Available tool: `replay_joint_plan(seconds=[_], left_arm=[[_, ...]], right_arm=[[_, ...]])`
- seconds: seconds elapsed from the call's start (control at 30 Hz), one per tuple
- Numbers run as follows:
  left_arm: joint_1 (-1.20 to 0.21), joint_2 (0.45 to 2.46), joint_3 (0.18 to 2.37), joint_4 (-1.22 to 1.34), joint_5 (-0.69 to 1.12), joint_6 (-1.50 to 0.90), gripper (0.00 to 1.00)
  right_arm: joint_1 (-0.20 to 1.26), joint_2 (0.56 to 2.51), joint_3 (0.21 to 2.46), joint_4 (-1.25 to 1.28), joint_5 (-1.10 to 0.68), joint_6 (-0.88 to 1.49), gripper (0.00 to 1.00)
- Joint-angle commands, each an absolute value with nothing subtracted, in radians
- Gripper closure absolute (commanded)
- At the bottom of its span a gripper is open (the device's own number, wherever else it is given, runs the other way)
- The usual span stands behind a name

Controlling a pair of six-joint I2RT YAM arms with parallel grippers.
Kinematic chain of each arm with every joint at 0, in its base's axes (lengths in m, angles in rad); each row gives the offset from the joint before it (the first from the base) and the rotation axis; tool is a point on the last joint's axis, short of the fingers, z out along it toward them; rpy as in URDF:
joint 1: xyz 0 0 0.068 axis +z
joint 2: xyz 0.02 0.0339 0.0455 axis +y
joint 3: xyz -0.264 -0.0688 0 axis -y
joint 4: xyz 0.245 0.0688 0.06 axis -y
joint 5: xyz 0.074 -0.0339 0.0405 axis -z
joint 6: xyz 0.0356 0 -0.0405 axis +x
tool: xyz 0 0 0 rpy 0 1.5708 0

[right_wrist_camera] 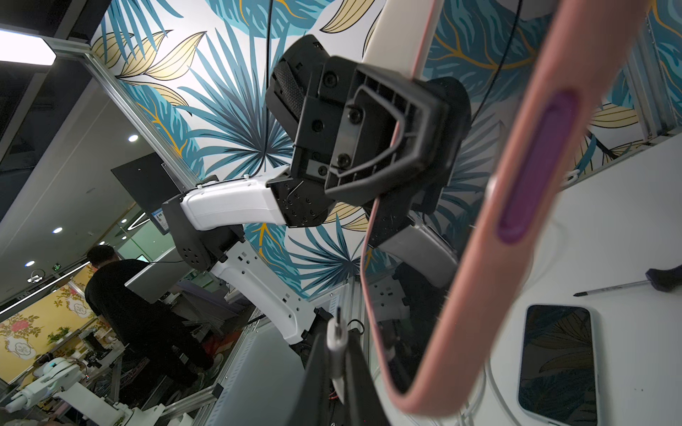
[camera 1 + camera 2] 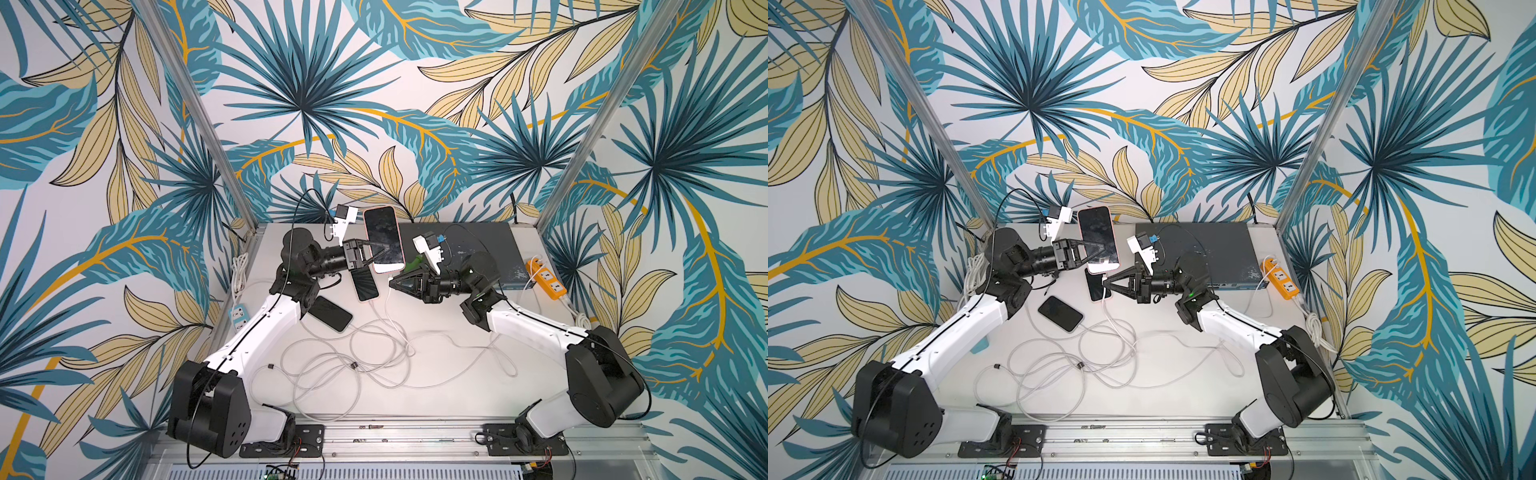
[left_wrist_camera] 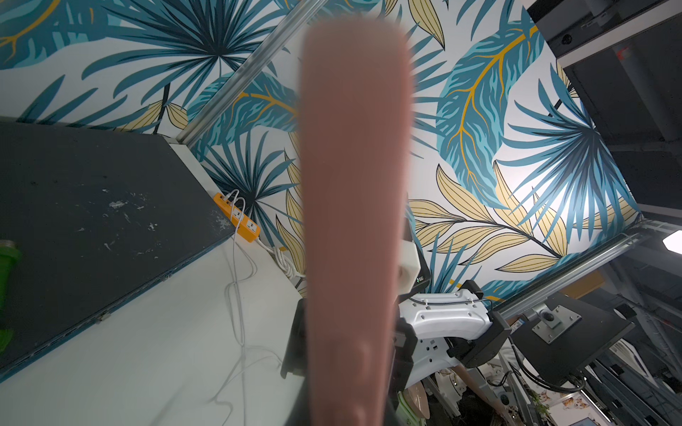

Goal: Plug the charging cable into the phone
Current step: Insert the charging cable into the phone.

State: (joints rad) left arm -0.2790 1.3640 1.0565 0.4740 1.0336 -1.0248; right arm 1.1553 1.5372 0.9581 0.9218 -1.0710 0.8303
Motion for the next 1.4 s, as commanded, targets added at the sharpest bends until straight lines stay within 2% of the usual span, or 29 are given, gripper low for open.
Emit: replay_joint_plan(seconds=[0.0,1.37], left_arm=[[-0.281,1.335,1.061,0.505,1.045,-1.004,1.00],[-0.294,1.318,1.052,0.447,1.070,-0.953,1.00]], right_arm=[[1.153,1.533,0.937,0.916,-1.089,0.814,1.00],[1.139,1.577,0.988,0.875,-1.100,0.813,1.00]])
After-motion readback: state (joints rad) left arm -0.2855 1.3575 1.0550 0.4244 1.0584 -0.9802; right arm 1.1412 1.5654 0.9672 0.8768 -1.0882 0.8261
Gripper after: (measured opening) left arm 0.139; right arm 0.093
